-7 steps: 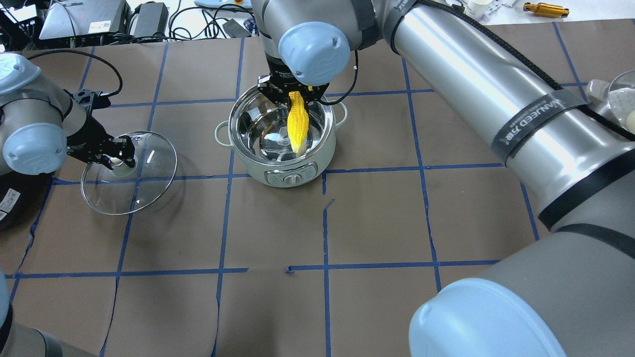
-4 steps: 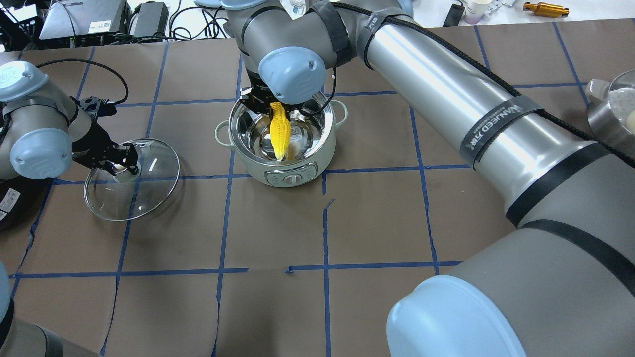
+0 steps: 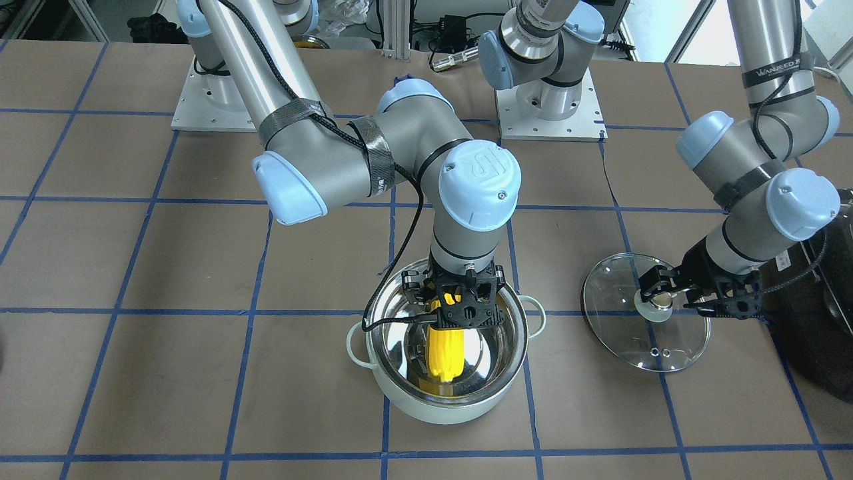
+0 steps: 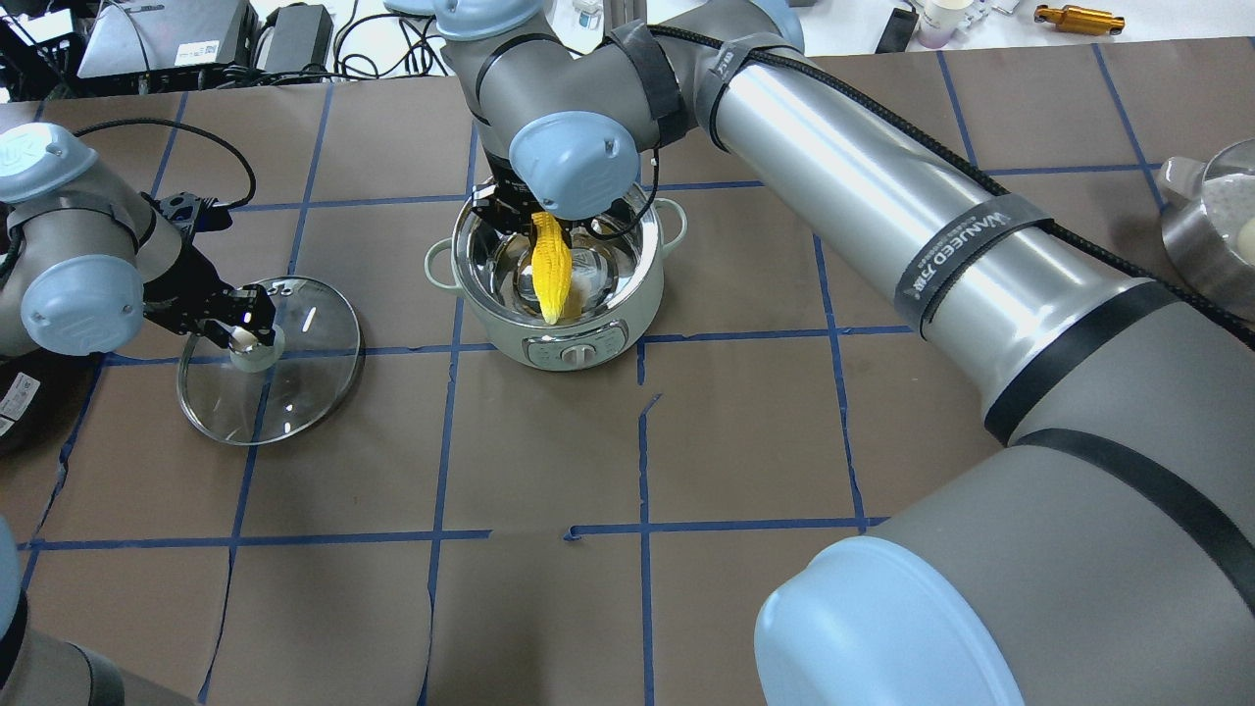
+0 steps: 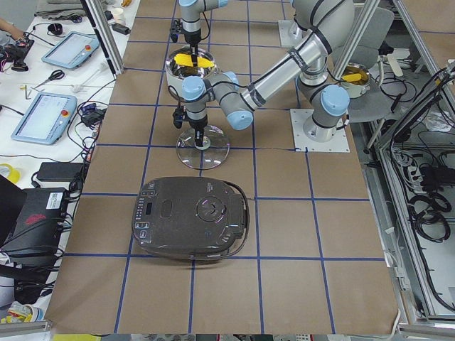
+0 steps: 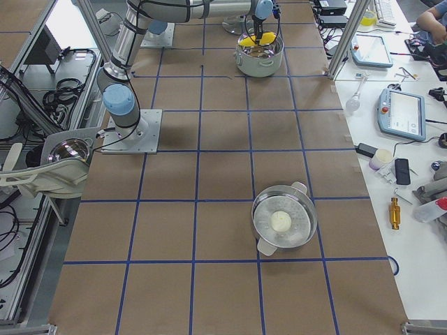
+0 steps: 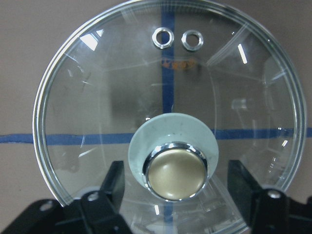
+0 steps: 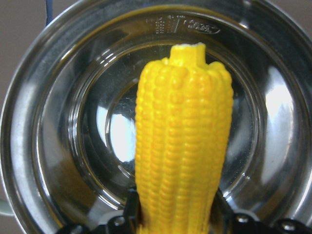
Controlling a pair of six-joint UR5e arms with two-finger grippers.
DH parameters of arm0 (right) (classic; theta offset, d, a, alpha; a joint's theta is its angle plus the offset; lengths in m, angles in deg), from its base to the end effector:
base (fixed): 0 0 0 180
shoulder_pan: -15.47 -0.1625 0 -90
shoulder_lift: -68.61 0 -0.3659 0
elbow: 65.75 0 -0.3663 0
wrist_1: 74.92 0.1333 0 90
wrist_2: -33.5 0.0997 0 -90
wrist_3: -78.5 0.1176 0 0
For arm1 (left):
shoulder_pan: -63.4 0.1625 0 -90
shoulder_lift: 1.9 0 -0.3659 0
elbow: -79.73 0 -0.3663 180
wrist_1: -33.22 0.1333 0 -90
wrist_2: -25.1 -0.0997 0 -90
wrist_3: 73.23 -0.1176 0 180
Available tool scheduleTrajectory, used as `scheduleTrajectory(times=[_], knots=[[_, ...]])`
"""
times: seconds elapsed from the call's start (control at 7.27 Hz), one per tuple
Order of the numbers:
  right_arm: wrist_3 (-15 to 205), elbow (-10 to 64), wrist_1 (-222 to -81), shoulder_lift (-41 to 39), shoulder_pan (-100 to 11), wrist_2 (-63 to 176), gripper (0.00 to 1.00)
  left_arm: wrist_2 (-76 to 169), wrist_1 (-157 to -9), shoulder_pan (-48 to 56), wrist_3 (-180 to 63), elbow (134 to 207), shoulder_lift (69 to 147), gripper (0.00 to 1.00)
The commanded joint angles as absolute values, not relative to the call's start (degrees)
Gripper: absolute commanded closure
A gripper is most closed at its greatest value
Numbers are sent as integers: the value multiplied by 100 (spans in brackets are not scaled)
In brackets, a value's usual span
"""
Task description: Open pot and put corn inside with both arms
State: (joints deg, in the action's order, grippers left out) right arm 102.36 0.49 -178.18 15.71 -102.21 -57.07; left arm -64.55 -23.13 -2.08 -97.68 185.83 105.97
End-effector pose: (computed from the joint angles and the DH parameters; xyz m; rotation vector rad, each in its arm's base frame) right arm 0.4313 -0.5378 0.2521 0.1044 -3.1303 0.0048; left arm 0.0918 -0.5243 0.1879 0.0019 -3.1337 -0.0040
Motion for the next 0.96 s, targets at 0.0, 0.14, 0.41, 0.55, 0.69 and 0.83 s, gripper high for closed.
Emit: scheduleTrajectory(times=[0.0,0.14,0.41,0.55,0.69,0.83], knots=[[10223,113,-17828,1483,-10213,-5729,0,-6412,-3575,-339,-9575,17621,10175,0],[10215,105,-17828,1395,-10213,-5773,0,-6411,-5091,-653,-9208,16701,9920,0],[9797,174,-17802,958,-9916,-5782,0,-6464,-6369,-1461,-8032,15754,9472,0],[9323,201,-17375,598,-9453,-5739,0,-6464,-6381,-1831,-7766,15743,9191,0],[9257,358,-16988,116,-8970,-5782,0,-6438,-6381,-2113,-7685,15760,8849,0],[9004,725,-16949,-185,-8565,-5747,0,-6394,-6390,-2290,-7666,15812,8541,0]])
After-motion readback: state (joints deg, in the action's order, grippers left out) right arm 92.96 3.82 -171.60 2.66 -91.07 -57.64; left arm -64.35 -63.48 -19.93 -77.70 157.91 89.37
